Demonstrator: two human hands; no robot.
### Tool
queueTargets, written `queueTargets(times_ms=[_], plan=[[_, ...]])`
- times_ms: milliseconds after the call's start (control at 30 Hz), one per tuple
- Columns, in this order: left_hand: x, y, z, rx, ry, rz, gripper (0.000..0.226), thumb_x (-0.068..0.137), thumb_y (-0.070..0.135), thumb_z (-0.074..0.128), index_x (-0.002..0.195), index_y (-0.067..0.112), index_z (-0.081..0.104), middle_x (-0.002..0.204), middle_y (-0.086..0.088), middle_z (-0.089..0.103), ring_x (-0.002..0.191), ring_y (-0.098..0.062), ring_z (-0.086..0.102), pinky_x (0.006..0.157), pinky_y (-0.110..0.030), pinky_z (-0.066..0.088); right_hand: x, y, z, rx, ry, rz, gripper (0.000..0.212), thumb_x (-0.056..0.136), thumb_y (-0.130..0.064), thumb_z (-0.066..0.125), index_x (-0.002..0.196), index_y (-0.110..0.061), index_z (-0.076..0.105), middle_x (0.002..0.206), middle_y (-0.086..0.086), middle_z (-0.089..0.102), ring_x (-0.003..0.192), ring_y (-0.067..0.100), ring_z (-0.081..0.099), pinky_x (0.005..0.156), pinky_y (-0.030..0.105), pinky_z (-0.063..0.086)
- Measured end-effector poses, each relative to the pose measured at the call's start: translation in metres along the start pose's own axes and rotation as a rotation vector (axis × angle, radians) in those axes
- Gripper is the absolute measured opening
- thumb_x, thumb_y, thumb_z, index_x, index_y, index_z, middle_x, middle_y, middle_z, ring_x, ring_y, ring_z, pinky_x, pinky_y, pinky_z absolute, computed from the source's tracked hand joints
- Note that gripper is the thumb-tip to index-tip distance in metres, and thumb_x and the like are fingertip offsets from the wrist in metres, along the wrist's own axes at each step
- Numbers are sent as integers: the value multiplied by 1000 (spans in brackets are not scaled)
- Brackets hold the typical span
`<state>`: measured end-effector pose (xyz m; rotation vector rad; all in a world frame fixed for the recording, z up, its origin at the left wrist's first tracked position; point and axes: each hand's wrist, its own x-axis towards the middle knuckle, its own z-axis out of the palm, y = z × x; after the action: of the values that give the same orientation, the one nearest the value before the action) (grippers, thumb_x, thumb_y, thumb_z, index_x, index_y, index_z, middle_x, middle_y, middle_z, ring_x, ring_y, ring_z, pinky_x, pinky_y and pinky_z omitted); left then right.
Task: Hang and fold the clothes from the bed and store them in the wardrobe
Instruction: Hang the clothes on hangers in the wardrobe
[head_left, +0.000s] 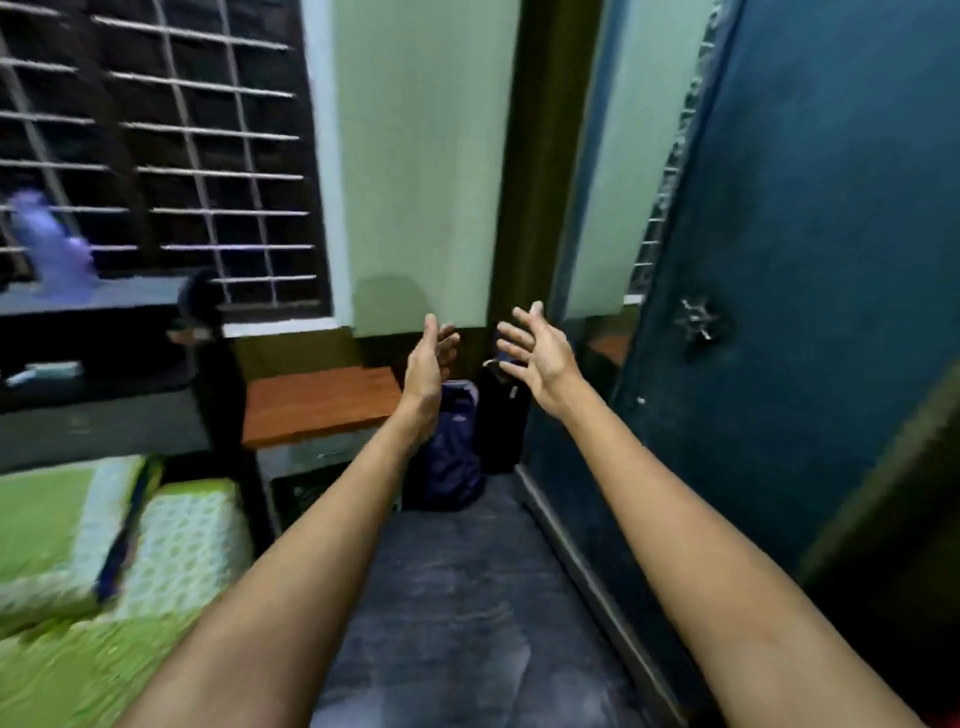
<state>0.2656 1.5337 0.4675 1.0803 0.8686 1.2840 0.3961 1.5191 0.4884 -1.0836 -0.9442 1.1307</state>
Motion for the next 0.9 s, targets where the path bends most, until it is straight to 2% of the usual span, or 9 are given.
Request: queueTargets(times_ms=[167,267,333,433,533,600,667,800,900], plan=[[71,-33,126,62,-259,36,50,101,38,25,133,6,47,134,-11,52,117,-20,48,95,-28,31,50,-34,-123,-68,262,-106,52,101,-43,28,139,-10,41,139,13,49,126,29,47,102,46,38],[106,-52,186,127,-405,92,45,101,37,27,127,11,52,122,-3,57,110,-14,51,97,-26,34,78,-45,-176,-194,410,-147,45,101,-38,33,133,-10,47,130,10,55,118,25,51,98,42,41],[133,-63,218,174,-482,150,33,101,38,30,114,23,56,108,8,60,102,-9,54,93,-24,40,100,-46,-204,-292,503,-191,38,100,-31,39,127,-7,52,116,7,57,105,20,52,89,35,42],[169,-80,249,254,-528,228,30,98,41,37,110,25,60,109,7,61,106,-10,54,93,-26,41,127,-41,-239,-486,628,-246,35,96,-21,52,127,-5,54,107,3,59,98,12,53,84,23,39],[205,-100,270,444,-542,346,36,97,39,43,118,15,60,110,4,61,106,-11,54,83,-16,39,150,-31,-264,-773,732,-257,44,92,-21,57,133,-11,48,121,7,58,108,16,55,92,21,39],[228,-113,278,563,-532,487,35,96,34,48,120,12,59,119,-2,61,114,-17,53,94,-26,41,164,-23,-275,-973,745,-264,51,90,-20,58,138,-11,42,133,10,50,121,23,48,101,27,37],[263,-128,294,680,-565,617,36,95,30,50,124,9,55,133,-7,53,125,-22,46,105,-32,33,187,-13,-286,-1127,797,-272,57,90,-20,58,142,-10,36,140,10,42,126,25,42,105,34,36],[312,-146,322,818,-643,851,45,96,28,48,136,8,45,151,-9,29,139,-24,27,115,-38,22,225,11,-299,-1343,942,-206,61,91,-21,57,145,-11,31,147,10,33,135,24,31,109,35,30],[347,-155,344,865,-725,1095,54,97,29,44,145,8,30,157,-9,10,144,-26,10,117,-40,10,251,25,-303,-1475,1075,-206,66,82,-18,68,140,-7,39,139,18,42,129,31,42,103,43,41]])
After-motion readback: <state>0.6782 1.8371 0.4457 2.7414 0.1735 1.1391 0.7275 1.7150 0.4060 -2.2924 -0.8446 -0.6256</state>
